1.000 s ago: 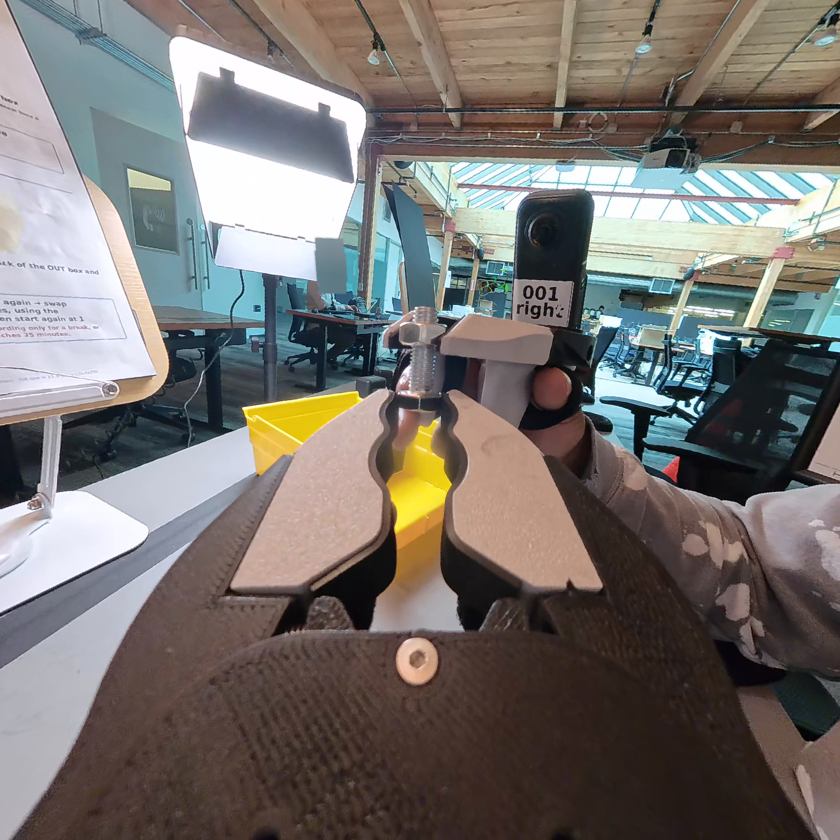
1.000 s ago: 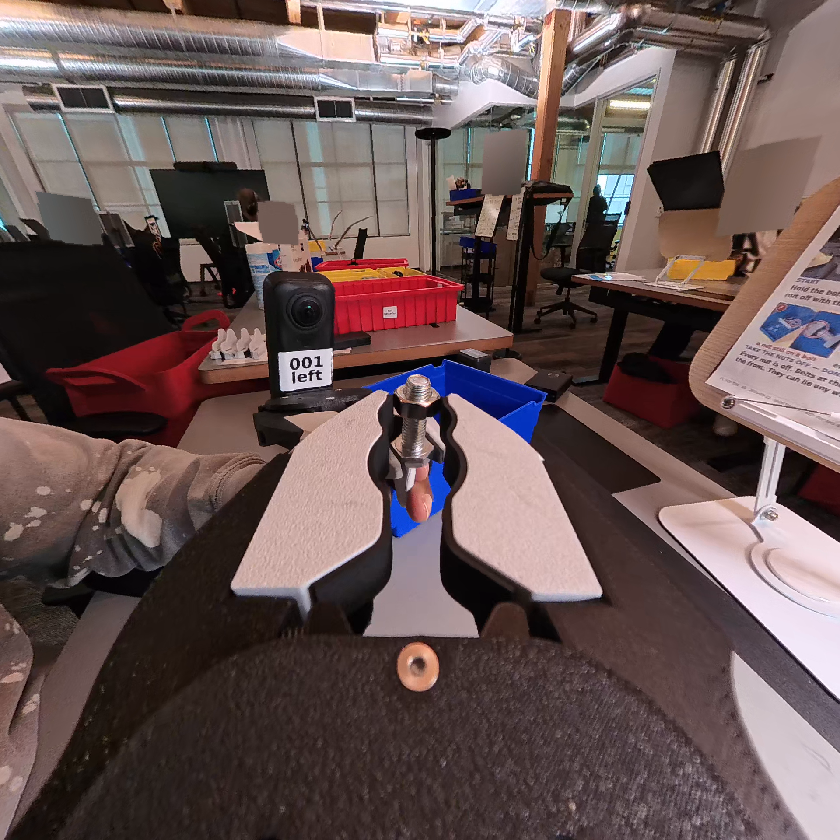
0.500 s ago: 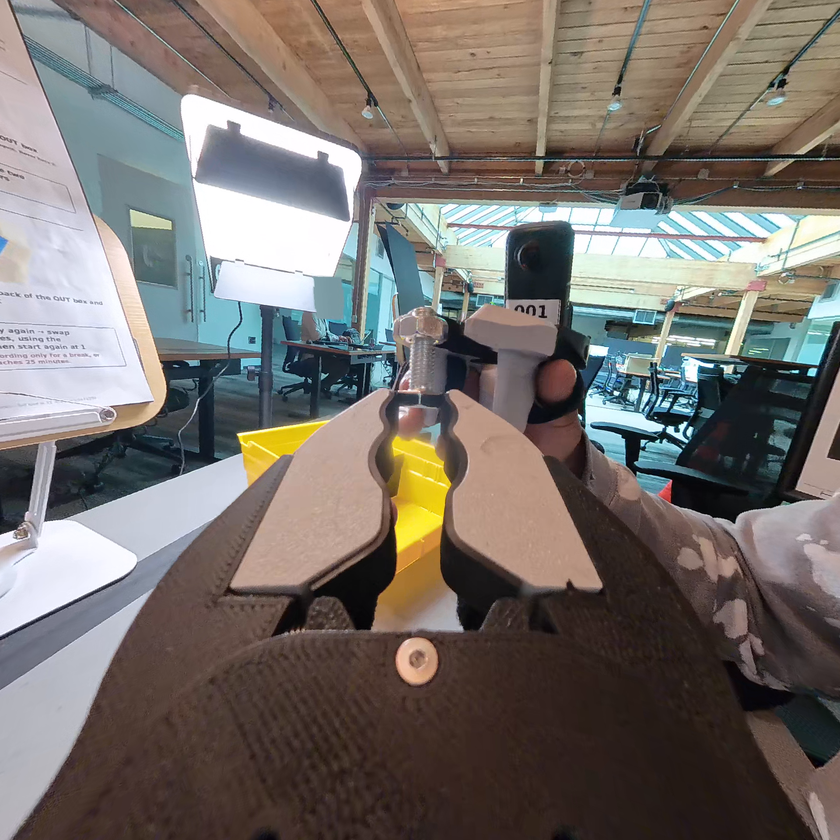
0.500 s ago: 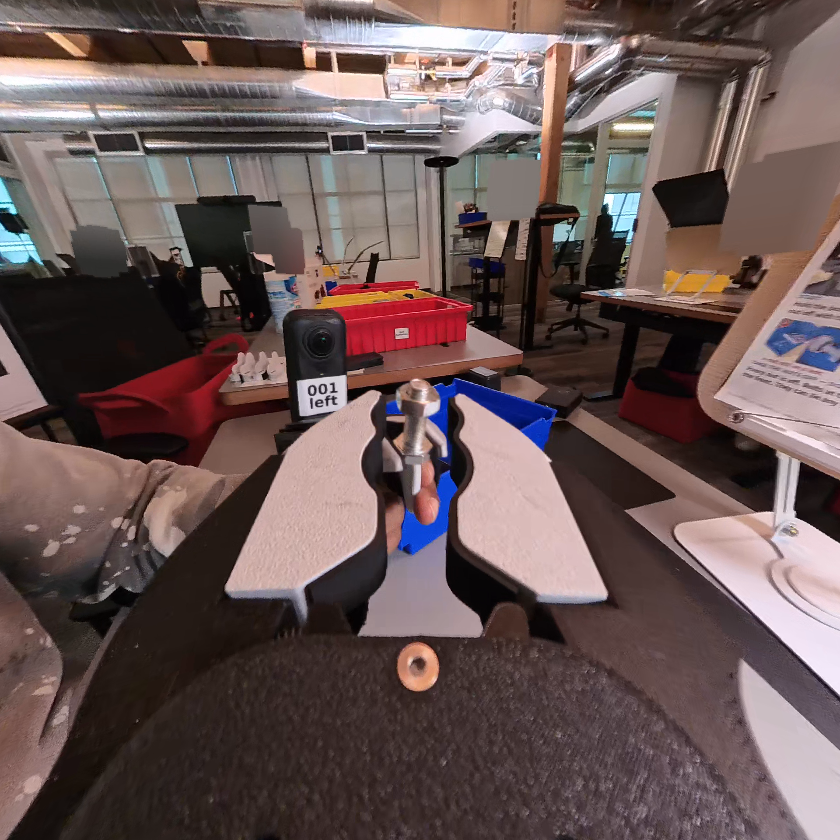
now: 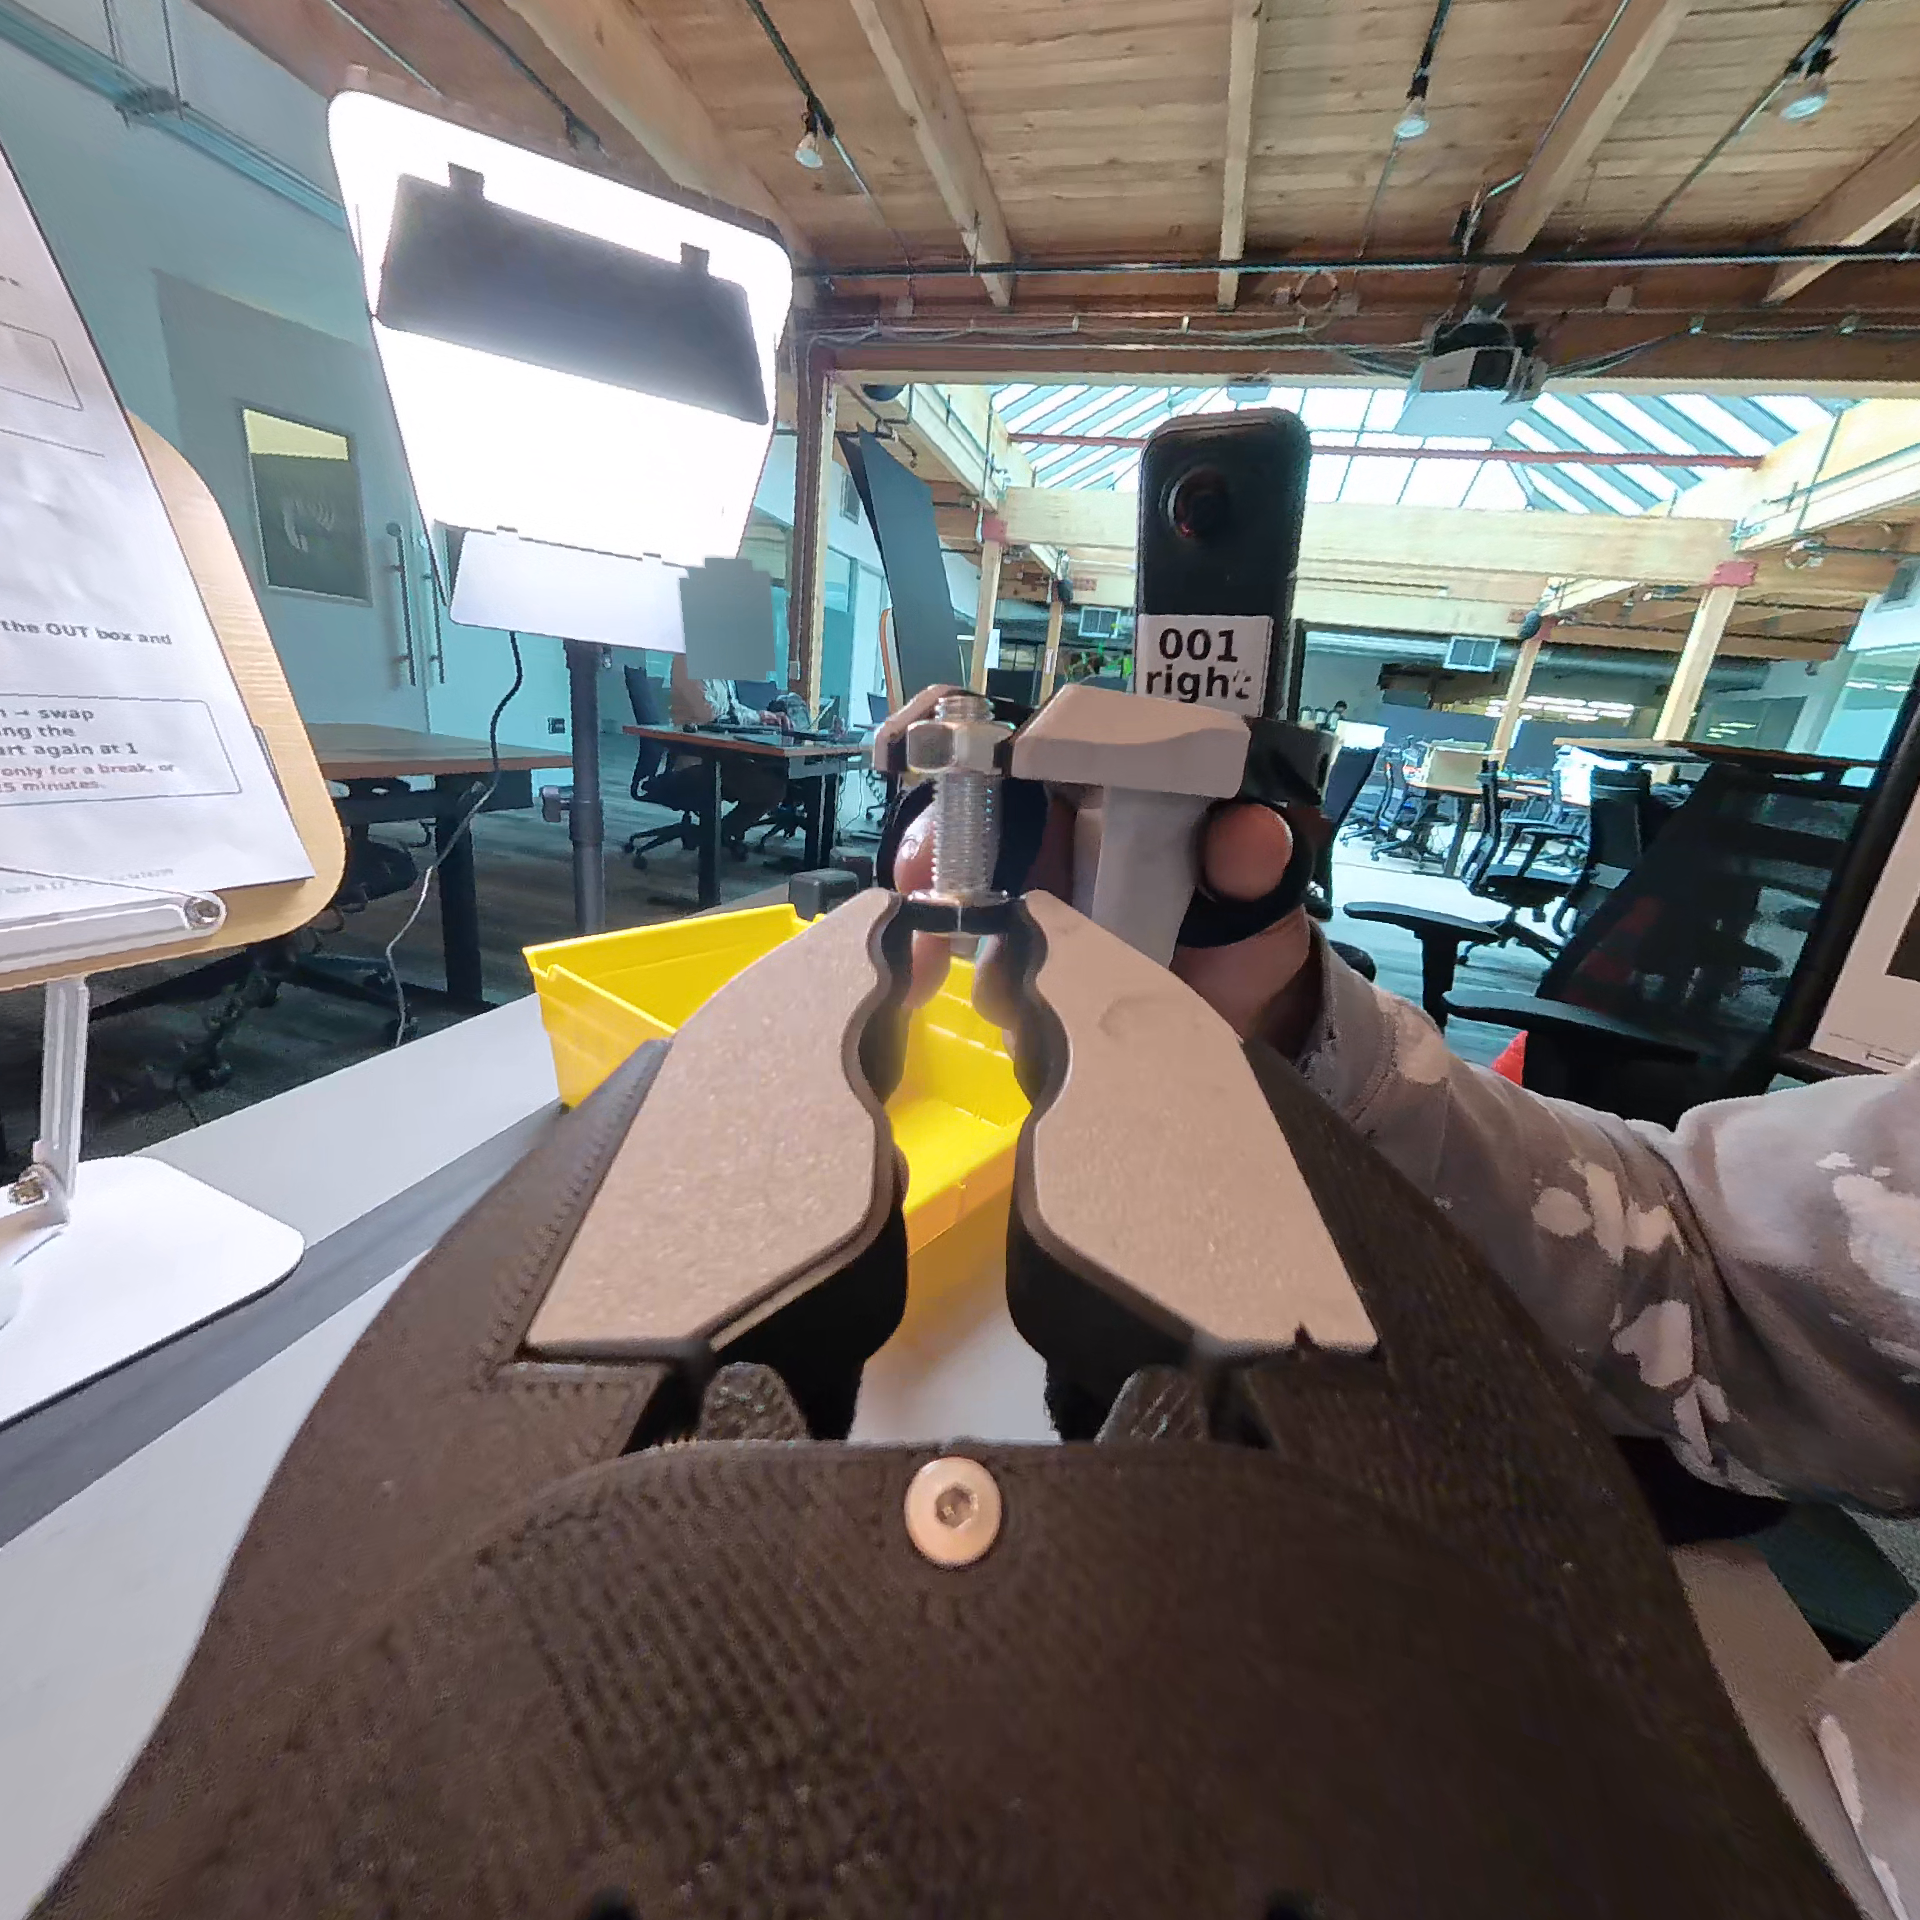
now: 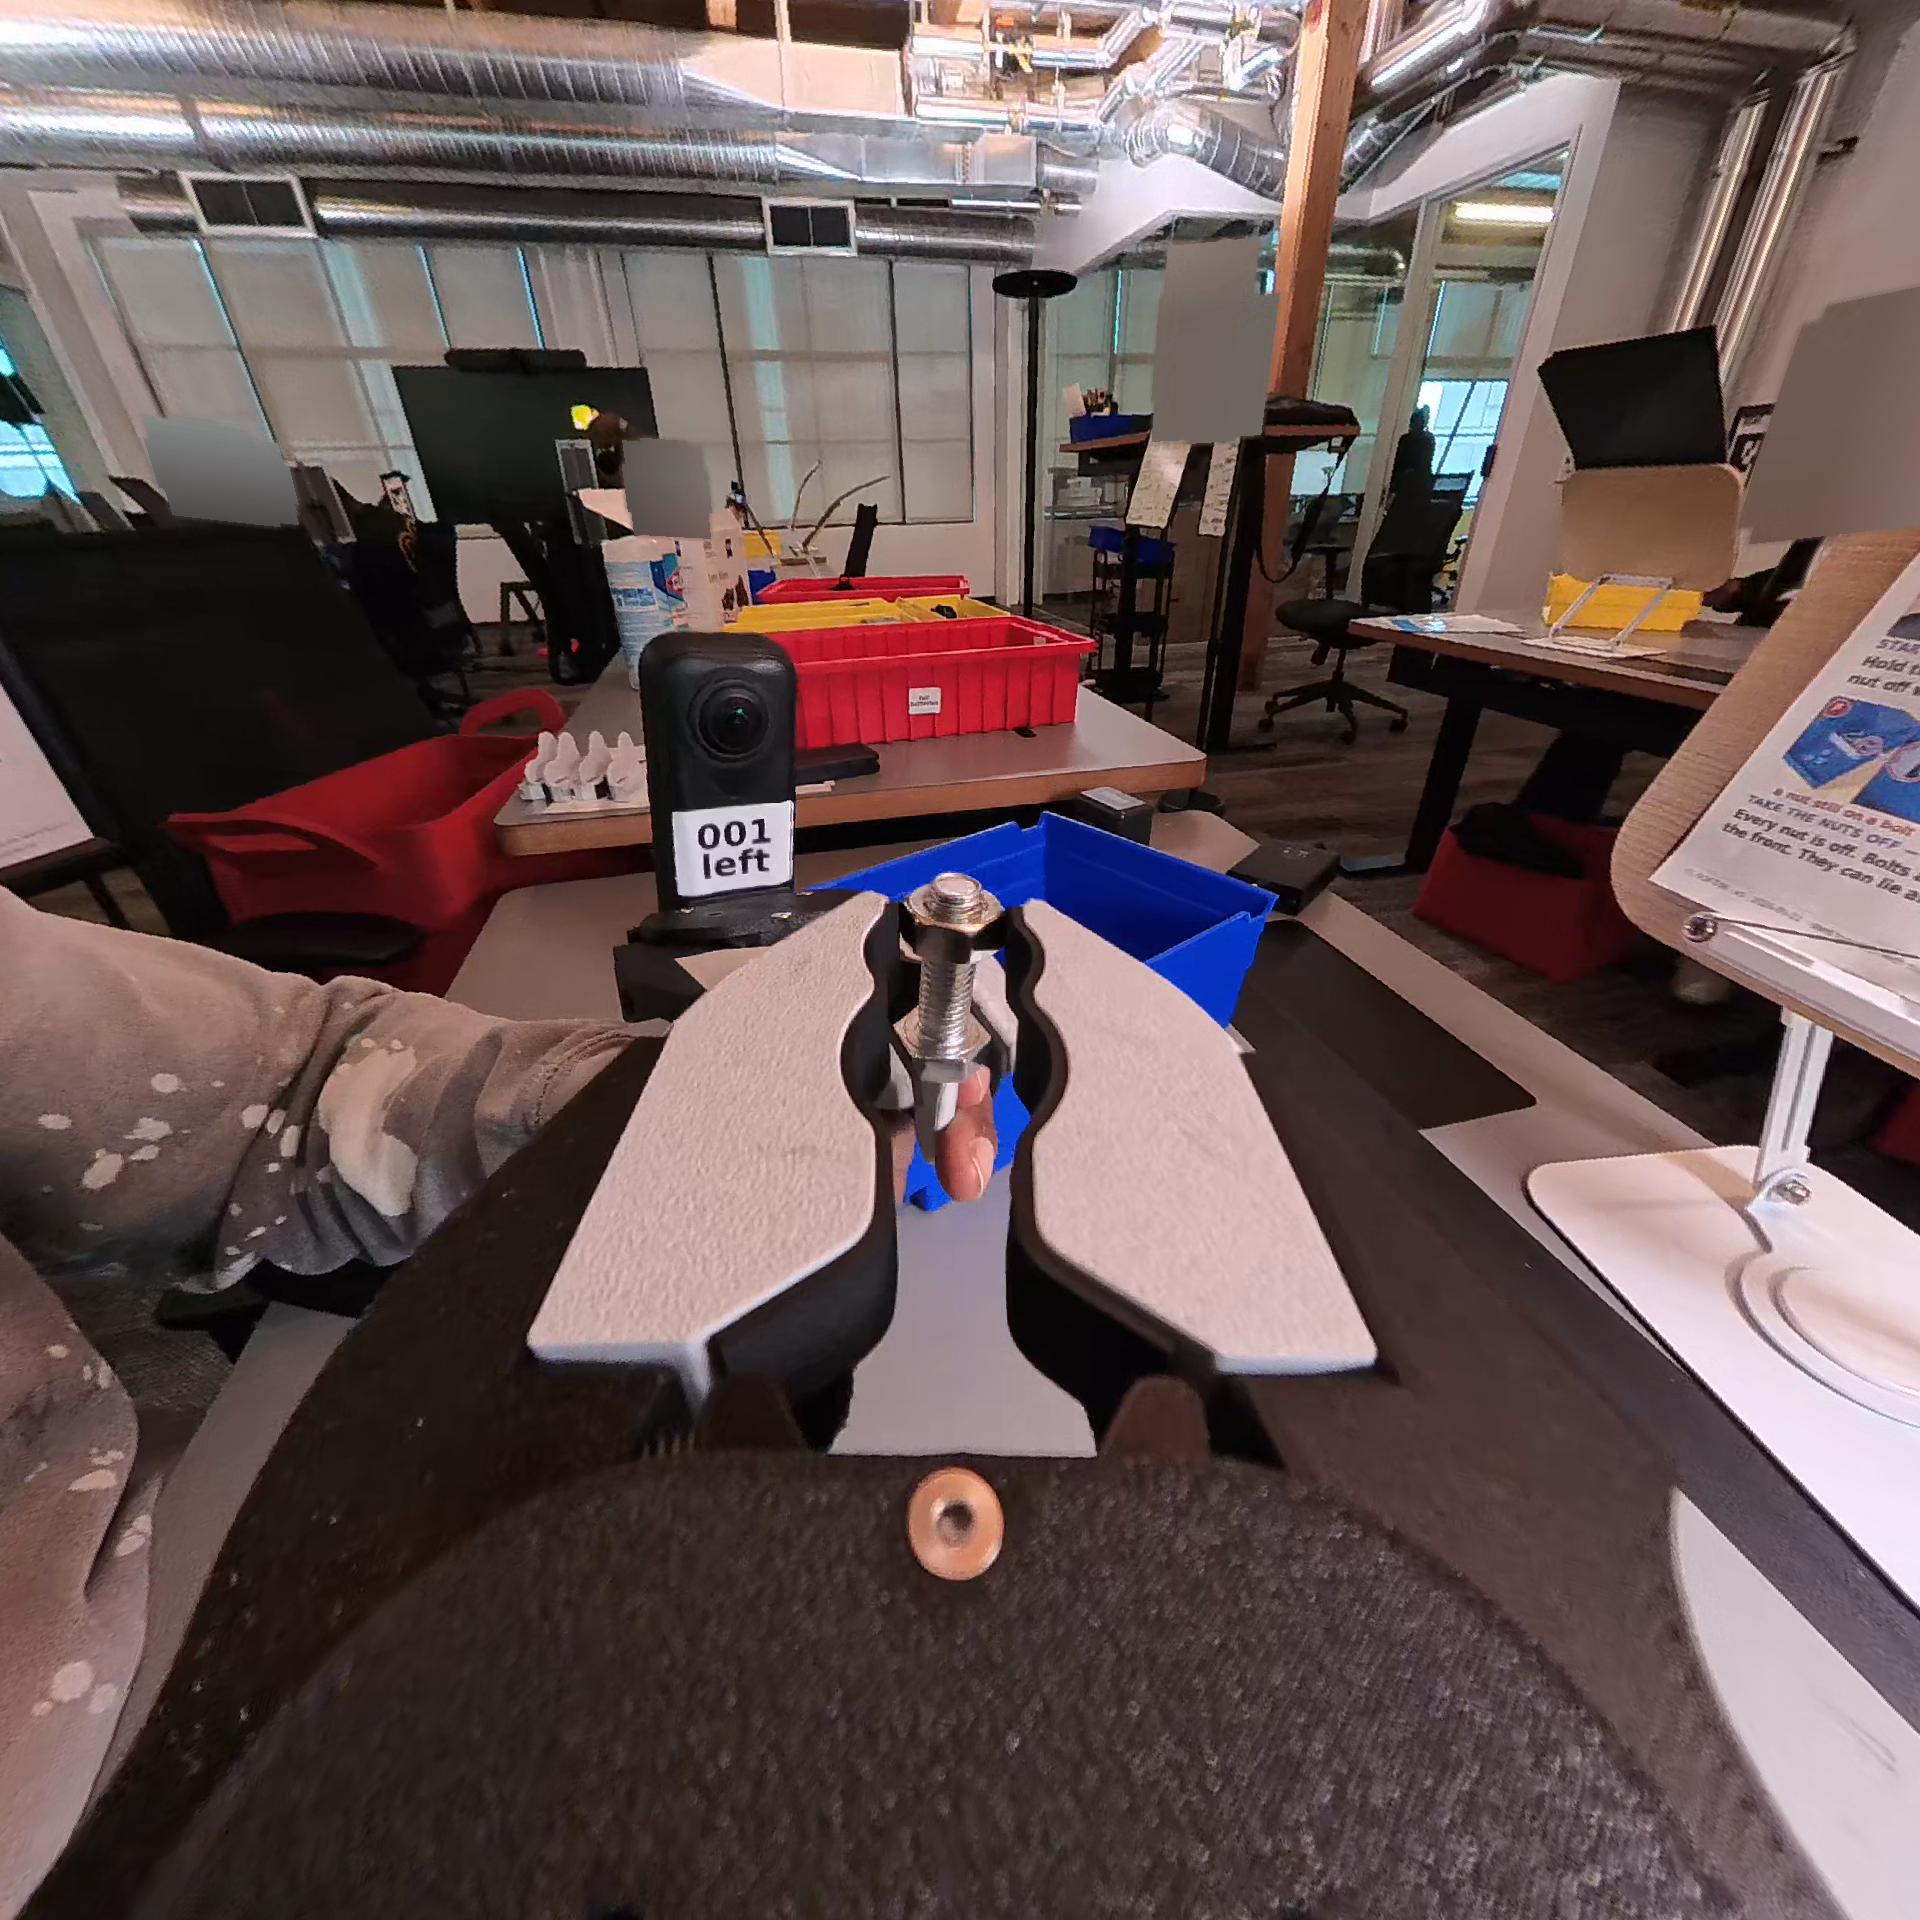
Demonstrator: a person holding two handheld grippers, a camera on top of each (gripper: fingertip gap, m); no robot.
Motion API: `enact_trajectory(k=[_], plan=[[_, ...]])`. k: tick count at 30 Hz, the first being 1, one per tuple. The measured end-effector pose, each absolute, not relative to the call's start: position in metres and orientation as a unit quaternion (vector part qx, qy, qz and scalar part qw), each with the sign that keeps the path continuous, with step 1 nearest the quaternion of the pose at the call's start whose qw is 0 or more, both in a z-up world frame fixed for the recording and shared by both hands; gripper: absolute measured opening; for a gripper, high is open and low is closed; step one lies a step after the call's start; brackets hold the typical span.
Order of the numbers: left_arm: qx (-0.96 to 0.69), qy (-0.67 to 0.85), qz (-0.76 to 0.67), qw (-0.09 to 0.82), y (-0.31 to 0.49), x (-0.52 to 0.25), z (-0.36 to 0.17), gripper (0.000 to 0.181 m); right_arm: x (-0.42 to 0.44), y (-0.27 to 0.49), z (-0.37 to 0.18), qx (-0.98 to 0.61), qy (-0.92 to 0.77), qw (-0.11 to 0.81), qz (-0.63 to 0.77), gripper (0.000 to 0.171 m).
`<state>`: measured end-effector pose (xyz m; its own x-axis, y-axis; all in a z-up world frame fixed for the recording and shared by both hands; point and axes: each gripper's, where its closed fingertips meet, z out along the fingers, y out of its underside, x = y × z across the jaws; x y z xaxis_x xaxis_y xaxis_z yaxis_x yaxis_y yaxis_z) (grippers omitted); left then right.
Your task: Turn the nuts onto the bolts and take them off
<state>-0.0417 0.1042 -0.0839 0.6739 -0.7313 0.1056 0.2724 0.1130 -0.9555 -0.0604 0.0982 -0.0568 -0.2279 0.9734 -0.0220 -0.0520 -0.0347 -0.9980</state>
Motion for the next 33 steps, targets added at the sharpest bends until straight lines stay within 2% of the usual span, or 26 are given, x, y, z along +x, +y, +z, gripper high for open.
enact_trajectory(k=[1,3,5,6,12,16,18,21,28,29,31,33], plan=[[-0.562,0.203,-0.353,0.720,0.103,-0.041,-0.082,0.018,-0.059,0.098,-0.056,-0.429,-0.534,0.445,0.577,0.019],[-0.549,0.197,-0.359,0.729,0.101,-0.043,-0.078,0.018,-0.056,0.104,-0.053,-0.433,-0.527,0.444,0.582,0.031],[-0.537,0.194,-0.369,0.734,0.098,-0.047,-0.073,0.018,-0.051,0.121,-0.049,-0.453,-0.495,0.461,0.580,0.018],[-0.536,0.194,-0.363,0.737,0.097,-0.048,-0.071,0.018,-0.048,0.127,-0.046,-0.455,-0.482,0.472,0.582,0.017],[-0.544,0.193,-0.351,0.737,0.100,-0.049,-0.074,0.018,-0.053,0.105,-0.043,-0.432,-0.502,0.456,0.594,0.029],[-0.541,0.198,-0.349,0.739,0.098,-0.046,-0.072,0.018,-0.056,0.102,-0.044,-0.433,-0.505,0.461,0.588,0.031],[-0.532,0.197,-0.359,0.741,0.095,-0.049,-0.068,0.018,-0.051,0.122,-0.042,-0.457,-0.473,0.478,0.582,0.015],[-0.533,0.197,-0.350,0.744,0.095,-0.050,-0.066,0.018,-0.044,0.131,-0.039,-0.457,-0.466,0.487,0.580,0.019],[-0.542,0.199,-0.348,0.739,0.098,-0.045,-0.073,0.018,-0.058,0.100,-0.042,-0.433,-0.503,0.472,0.581,0.030],[-0.540,0.197,-0.352,0.739,0.098,-0.046,-0.072,0.018,-0.056,0.103,-0.041,-0.433,-0.498,0.472,0.585,0.030],[-0.533,0.195,-0.360,0.741,0.096,-0.049,-0.068,0.018,-0.051,0.122,-0.039,-0.456,-0.469,0.490,0.577,0.016],[-0.532,0.197,-0.352,0.744,0.095,-0.050,-0.067,0.018,-0.047,0.128,-0.038,-0.456,-0.465,0.493,0.576,0.018]])
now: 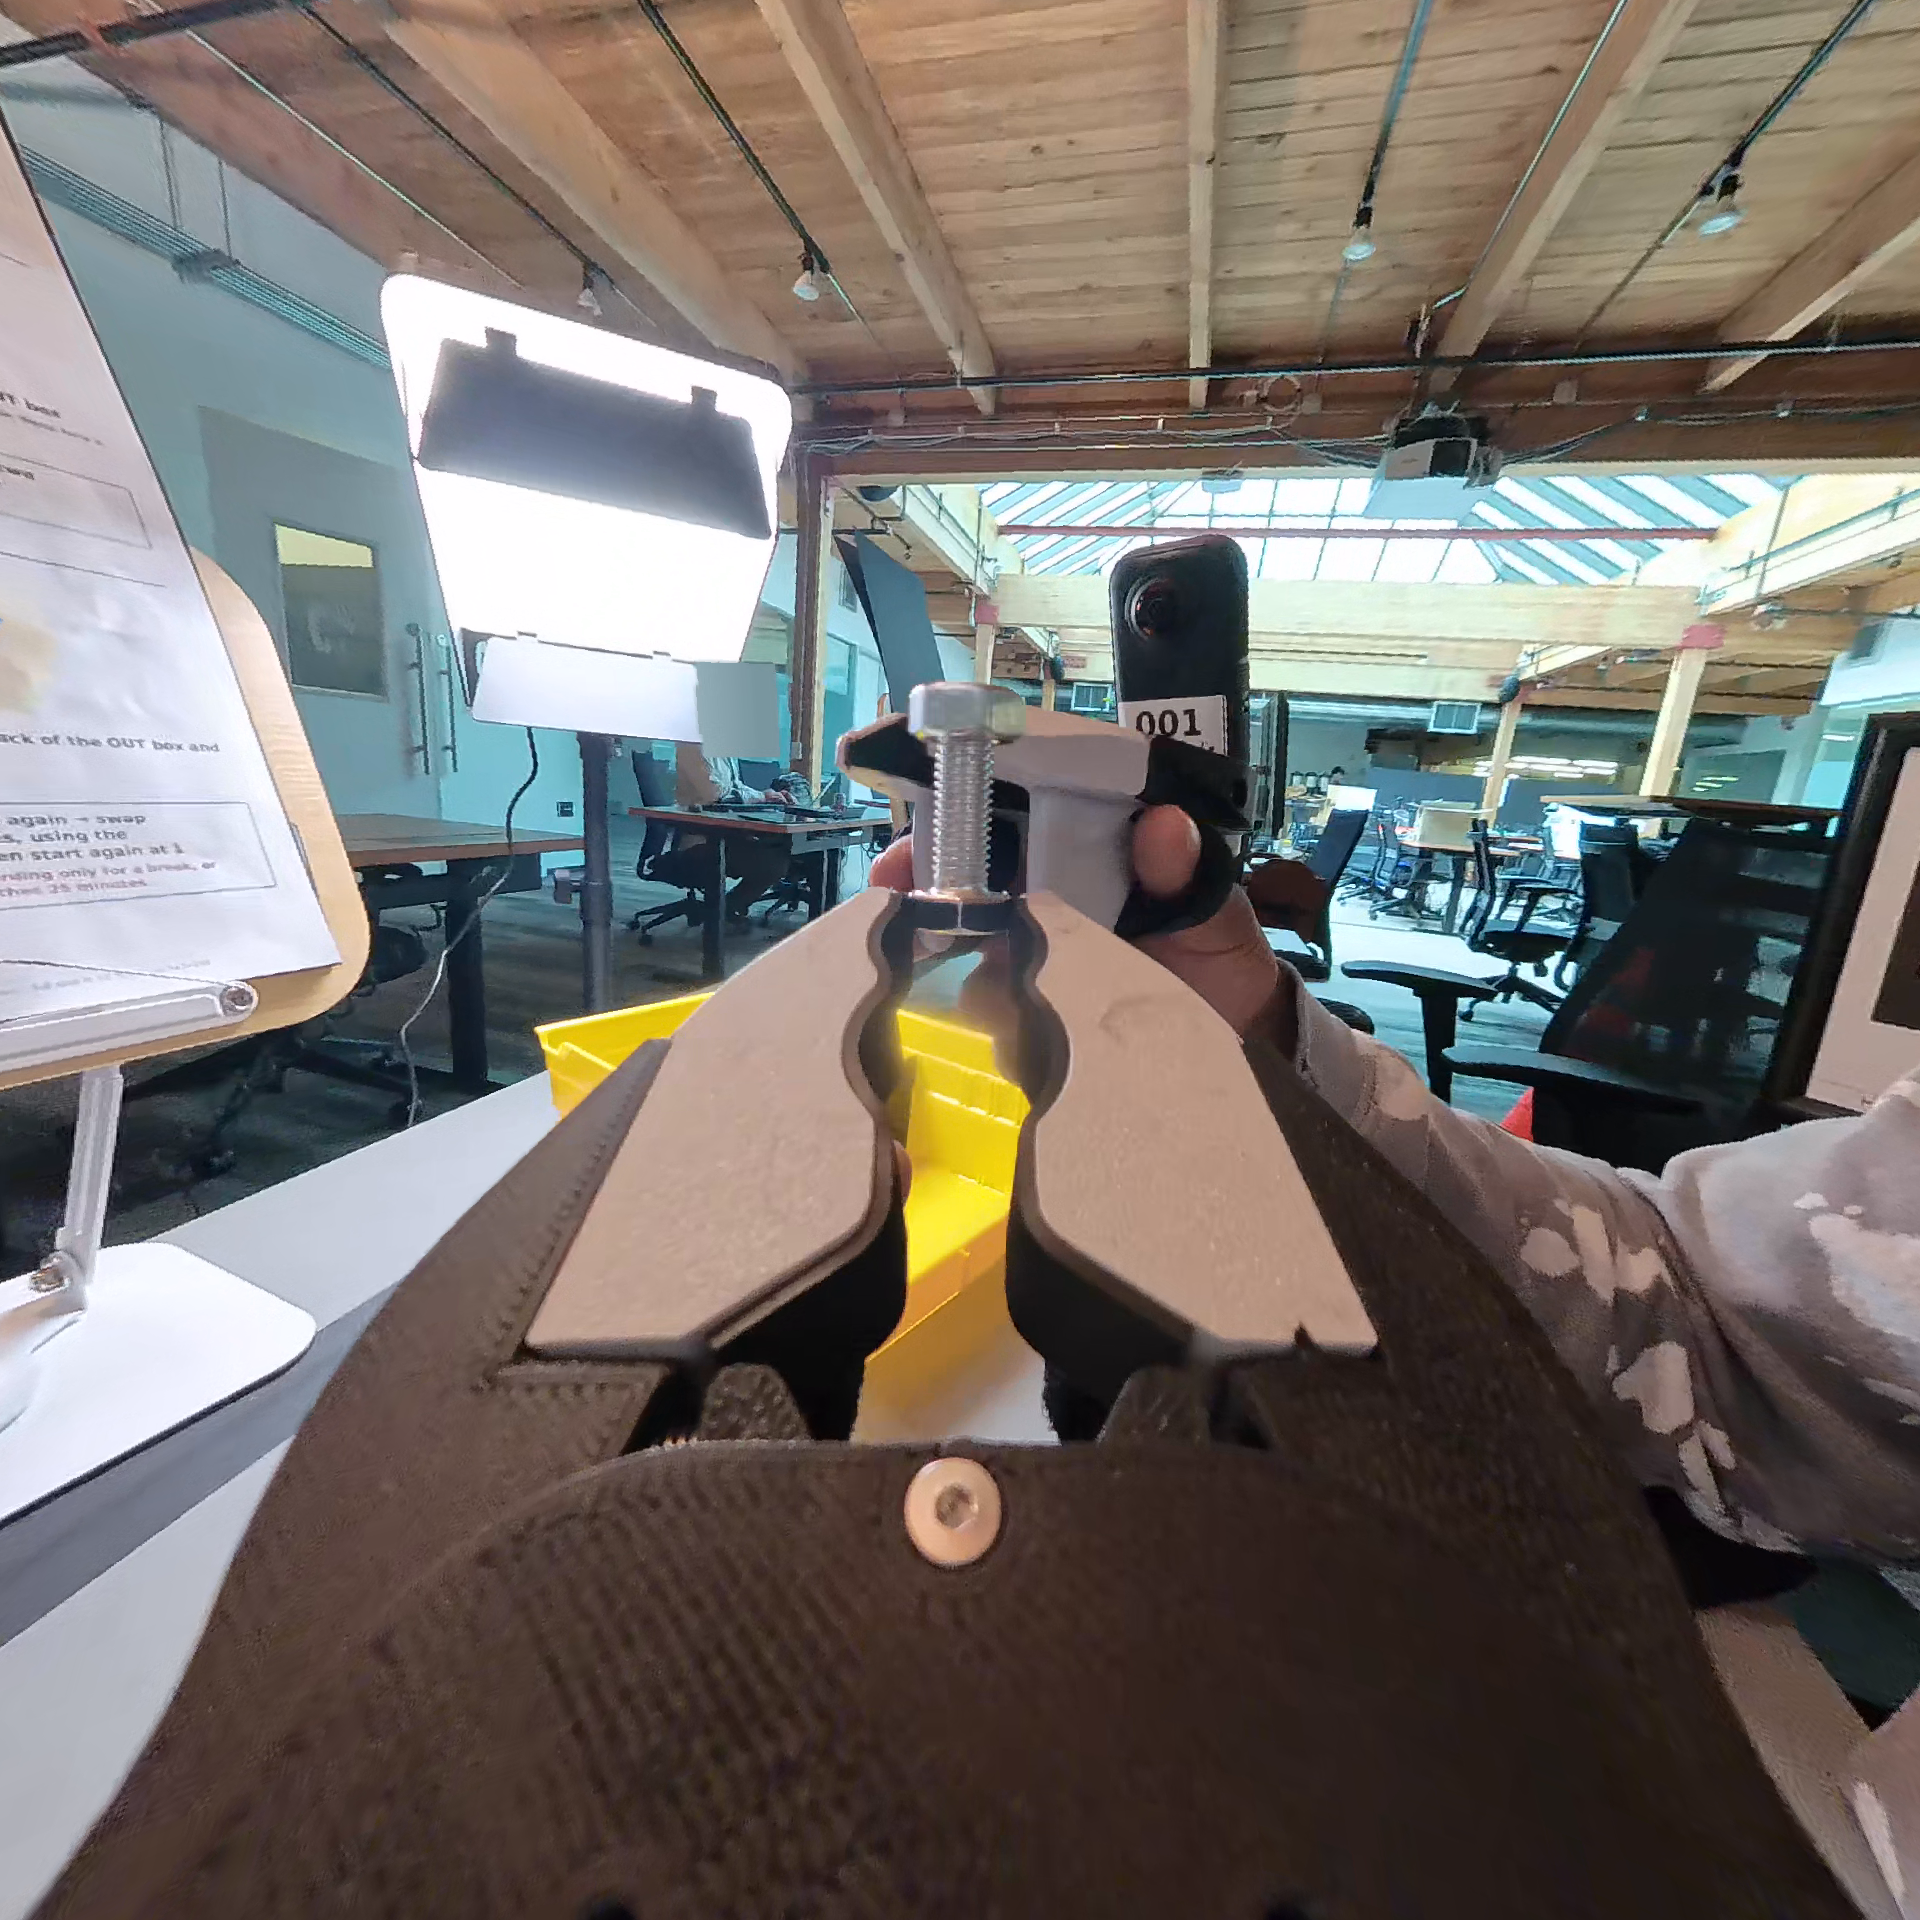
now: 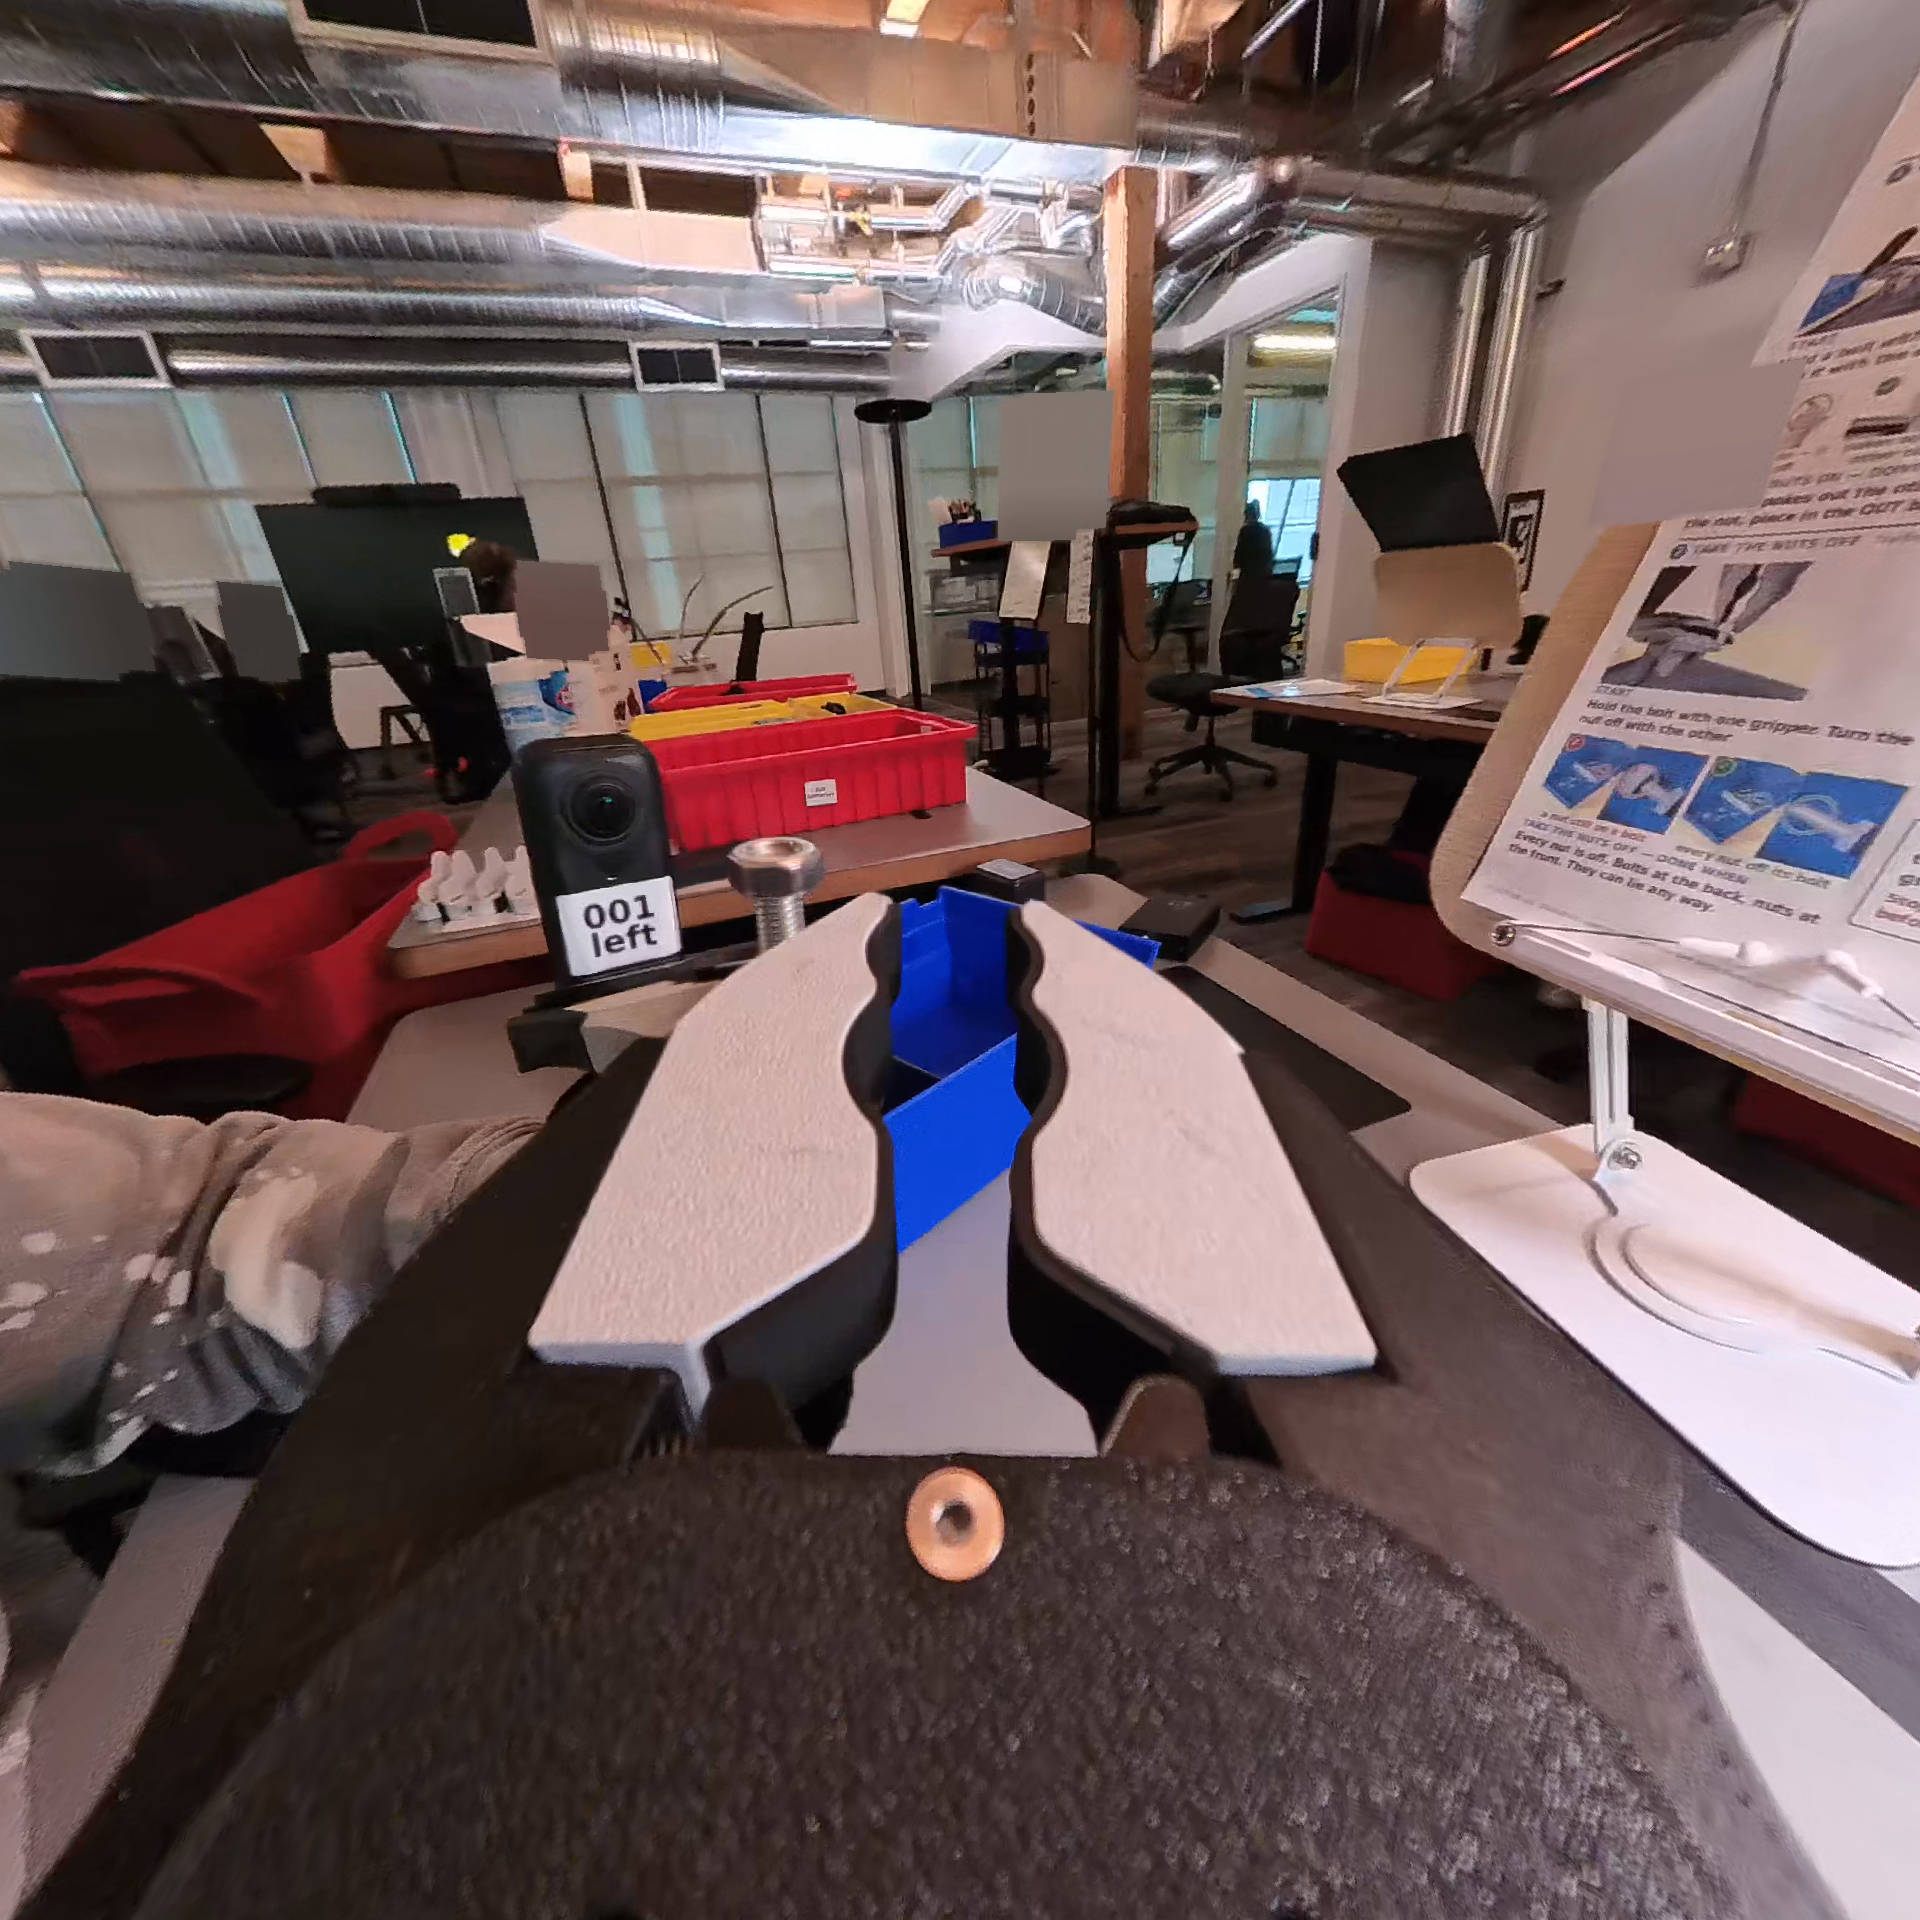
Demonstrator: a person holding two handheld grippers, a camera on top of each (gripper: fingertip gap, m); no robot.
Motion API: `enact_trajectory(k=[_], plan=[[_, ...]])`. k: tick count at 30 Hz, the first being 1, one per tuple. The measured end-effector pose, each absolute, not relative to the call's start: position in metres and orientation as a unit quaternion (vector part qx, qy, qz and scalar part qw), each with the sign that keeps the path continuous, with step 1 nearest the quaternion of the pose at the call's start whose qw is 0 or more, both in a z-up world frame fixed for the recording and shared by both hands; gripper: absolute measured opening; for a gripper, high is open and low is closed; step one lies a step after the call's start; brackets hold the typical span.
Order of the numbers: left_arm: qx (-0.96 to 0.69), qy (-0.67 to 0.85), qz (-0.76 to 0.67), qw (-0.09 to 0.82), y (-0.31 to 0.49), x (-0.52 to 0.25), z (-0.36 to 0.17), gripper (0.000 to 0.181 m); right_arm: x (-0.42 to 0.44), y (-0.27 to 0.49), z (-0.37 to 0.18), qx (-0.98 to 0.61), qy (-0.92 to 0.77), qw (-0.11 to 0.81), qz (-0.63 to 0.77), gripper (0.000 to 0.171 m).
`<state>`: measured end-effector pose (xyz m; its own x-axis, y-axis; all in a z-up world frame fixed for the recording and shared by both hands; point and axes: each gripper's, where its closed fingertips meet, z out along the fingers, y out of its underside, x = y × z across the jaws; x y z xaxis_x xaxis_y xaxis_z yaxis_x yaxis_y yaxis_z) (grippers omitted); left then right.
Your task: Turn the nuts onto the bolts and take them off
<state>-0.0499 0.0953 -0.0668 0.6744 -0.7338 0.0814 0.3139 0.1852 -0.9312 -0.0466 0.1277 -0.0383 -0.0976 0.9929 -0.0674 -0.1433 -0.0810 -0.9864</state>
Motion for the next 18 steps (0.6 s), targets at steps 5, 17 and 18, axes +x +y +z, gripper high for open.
enact_trajectory(k=[5,17,18], plan=[[-0.540,0.197,-0.352,0.738,0.099,-0.047,-0.073,0.018,-0.054,0.102,-0.037,-0.432,-0.493,0.475,0.587,0.029],[-0.537,0.196,-0.355,0.740,0.098,-0.047,-0.072,0.018,-0.050,0.107,-0.034,-0.434,-0.484,0.481,0.588,0.028],[-0.537,0.196,-0.356,0.739,0.098,-0.046,-0.073,0.018,-0.053,0.103,-0.036,-0.434,-0.491,0.477,0.586,0.029]])
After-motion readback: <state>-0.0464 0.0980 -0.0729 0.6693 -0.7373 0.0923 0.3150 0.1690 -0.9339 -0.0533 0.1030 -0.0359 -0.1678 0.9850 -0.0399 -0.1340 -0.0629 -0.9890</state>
